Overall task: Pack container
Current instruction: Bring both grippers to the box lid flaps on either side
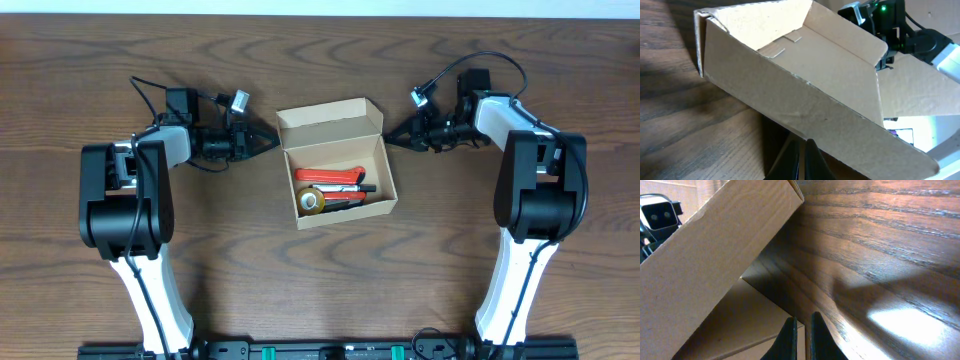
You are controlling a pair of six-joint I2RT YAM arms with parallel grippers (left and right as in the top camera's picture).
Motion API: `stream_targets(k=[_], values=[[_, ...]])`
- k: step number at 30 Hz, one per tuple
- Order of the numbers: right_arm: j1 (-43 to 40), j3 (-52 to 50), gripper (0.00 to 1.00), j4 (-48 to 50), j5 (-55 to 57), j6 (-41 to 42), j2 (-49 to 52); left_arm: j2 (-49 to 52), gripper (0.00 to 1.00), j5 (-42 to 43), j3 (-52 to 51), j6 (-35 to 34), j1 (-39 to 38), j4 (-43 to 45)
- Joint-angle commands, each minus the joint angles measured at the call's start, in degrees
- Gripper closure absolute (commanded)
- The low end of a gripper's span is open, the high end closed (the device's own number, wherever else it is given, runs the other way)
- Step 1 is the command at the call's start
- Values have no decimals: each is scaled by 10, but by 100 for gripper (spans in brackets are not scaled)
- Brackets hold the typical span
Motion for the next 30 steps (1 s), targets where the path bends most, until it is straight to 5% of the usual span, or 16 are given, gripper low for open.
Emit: stream_targets(k=[1,30], values=[[11,7,99,2,-16,8,4,4,94,-9,-2,-12,0,0],[12,7,99,6,-17,16,4,44,94,-15,-3,-67,-20,16]])
